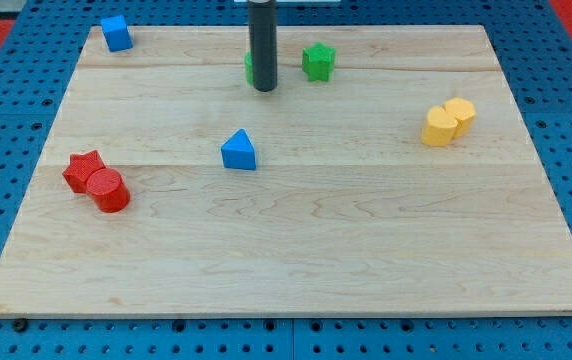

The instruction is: Move the green circle to the top center of the board

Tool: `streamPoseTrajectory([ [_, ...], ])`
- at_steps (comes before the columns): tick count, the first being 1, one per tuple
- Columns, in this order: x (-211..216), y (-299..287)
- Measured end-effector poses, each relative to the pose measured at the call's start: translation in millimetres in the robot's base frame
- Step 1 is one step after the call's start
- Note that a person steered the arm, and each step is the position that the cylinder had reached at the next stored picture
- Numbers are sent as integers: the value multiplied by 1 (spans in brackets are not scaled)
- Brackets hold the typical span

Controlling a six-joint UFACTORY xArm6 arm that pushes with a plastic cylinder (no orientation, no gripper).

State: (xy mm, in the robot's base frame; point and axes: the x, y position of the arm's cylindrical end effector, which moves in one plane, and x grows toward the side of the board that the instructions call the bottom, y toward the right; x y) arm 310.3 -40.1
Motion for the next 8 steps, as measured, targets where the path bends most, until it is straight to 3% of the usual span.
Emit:
streamPoseTrajectory([
  [5,-51,-36],
  [8,-90,9],
])
